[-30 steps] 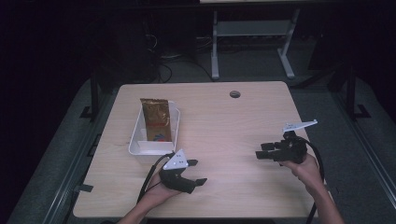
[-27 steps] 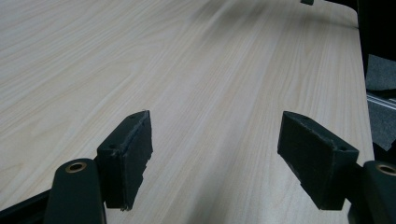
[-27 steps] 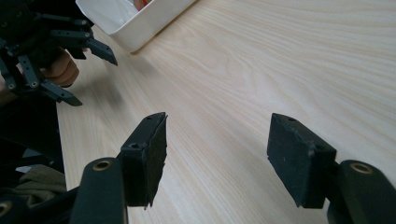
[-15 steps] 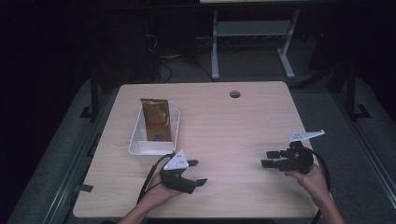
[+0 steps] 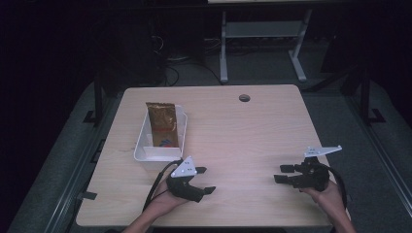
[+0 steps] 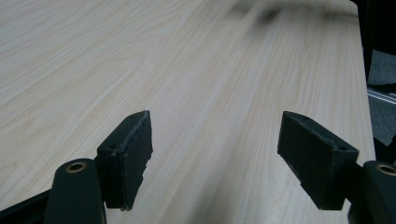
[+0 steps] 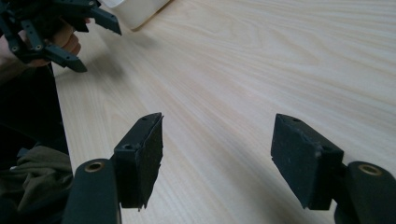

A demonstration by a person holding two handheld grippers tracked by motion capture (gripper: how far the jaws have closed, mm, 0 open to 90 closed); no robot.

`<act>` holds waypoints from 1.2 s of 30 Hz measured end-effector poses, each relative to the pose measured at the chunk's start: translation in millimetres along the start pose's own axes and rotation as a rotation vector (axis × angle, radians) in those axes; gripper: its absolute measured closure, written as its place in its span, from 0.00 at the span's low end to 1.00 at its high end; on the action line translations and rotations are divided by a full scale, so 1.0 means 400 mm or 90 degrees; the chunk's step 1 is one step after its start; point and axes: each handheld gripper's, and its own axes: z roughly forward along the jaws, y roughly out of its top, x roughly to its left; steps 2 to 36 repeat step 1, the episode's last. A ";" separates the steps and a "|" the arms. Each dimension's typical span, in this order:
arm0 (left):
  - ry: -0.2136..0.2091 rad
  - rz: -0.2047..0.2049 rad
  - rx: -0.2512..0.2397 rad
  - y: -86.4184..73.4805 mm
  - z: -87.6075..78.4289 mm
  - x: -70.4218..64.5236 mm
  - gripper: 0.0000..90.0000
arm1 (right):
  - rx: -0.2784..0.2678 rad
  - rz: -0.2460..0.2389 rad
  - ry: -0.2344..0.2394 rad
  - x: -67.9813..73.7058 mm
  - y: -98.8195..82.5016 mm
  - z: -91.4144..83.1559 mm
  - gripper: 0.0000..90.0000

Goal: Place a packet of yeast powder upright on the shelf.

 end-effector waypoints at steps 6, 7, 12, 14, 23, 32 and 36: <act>0.000 0.000 0.000 0.000 0.000 0.000 0.29 | -0.001 -0.004 -0.001 0.003 -0.002 0.000 0.37; 0.000 0.000 0.000 0.000 0.000 0.000 0.29 | -0.001 -0.004 -0.001 0.003 -0.002 0.000 0.37; 0.000 0.000 0.000 0.000 0.000 0.000 0.29 | -0.001 -0.004 -0.001 0.003 -0.002 0.000 0.37; 0.000 0.000 0.000 0.000 0.000 0.000 0.29 | -0.001 -0.004 -0.001 0.003 -0.002 0.000 0.37; 0.000 0.000 0.000 0.000 0.000 0.000 0.29 | -0.001 -0.004 -0.001 0.003 -0.002 0.000 0.37; 0.000 0.000 0.000 0.000 0.000 0.000 0.29 | -0.001 -0.004 -0.001 0.003 -0.002 0.000 0.37; 0.000 0.000 0.000 0.000 0.000 0.000 0.29 | -0.001 -0.004 -0.001 0.003 -0.002 0.000 0.37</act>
